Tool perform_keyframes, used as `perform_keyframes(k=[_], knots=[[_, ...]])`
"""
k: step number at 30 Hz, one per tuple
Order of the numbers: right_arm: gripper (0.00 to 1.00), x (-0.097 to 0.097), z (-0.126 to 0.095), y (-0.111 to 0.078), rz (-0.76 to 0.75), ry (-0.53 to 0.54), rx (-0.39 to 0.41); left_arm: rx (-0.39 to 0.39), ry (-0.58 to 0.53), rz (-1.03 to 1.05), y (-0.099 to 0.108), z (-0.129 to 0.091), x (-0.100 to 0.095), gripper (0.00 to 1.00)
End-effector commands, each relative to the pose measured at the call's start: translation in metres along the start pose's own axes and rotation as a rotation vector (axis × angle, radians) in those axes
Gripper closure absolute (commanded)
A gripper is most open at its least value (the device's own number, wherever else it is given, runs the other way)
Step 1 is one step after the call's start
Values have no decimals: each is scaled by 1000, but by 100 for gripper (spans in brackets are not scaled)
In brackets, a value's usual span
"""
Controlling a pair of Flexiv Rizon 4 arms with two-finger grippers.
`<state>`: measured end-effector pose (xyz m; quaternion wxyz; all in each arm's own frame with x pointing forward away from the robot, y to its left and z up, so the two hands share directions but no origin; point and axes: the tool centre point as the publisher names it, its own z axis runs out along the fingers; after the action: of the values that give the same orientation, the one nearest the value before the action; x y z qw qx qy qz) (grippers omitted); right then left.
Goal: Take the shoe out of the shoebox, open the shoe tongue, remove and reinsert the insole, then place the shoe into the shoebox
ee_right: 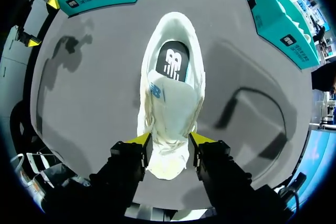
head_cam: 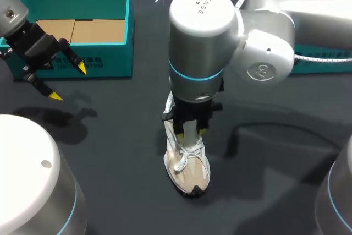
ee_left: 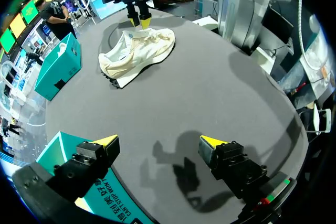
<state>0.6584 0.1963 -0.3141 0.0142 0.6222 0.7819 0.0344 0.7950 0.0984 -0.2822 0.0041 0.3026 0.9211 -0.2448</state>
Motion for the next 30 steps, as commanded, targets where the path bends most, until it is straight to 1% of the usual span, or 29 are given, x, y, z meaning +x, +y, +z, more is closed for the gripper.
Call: perform_keyframes(k=[1,7,10,13,15,20,23,25,30], knots=[[58,-6,18,14,-4,28,18,-2,0,1,0,-1,1,0],[63,-13,35,33,-6,74,38,-2,0,1,0,-1,1,0],[67,-14,40,41,-11,91,41,-2,0,1,0,-1,1,0],[69,-14,42,45,-14,99,42,-2,0,1,0,-1,1,0],[69,-13,39,46,-22,97,35,-2,0,1,0,-1,1,0],[68,-6,14,37,-50,61,-24,-2,0,1,0,-1,1,0],[67,-3,11,35,-67,39,-36,-2,0,1,0,-1,1,0],[67,-1,16,38,-74,37,-24,-2,0,1,0,-1,1,0],[70,-5,40,49,-80,81,33,-2,0,1,0,-1,1,0]])
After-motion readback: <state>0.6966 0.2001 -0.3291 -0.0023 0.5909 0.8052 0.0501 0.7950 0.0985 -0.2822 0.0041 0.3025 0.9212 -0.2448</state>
